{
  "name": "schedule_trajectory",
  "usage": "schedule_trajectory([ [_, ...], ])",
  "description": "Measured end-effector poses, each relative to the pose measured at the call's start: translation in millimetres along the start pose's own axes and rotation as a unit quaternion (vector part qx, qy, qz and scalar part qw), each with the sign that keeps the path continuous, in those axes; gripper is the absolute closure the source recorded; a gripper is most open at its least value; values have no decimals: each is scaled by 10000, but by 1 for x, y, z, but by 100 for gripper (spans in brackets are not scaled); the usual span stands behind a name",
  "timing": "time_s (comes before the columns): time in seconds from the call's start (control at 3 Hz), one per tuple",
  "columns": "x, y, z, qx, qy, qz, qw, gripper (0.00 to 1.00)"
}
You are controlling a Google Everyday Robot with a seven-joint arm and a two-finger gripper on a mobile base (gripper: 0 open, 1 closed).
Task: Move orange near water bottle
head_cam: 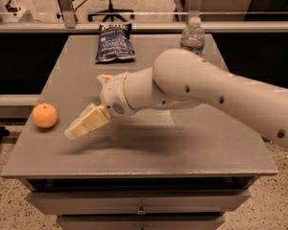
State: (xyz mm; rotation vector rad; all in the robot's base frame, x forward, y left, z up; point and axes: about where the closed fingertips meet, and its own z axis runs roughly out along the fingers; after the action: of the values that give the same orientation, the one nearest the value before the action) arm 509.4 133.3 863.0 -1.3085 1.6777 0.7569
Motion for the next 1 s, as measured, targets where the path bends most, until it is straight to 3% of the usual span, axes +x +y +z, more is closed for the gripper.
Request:
schedule_trajectory([
  [1.0, -5, 16, 82, -358, -720, 107, 9967, 0],
])
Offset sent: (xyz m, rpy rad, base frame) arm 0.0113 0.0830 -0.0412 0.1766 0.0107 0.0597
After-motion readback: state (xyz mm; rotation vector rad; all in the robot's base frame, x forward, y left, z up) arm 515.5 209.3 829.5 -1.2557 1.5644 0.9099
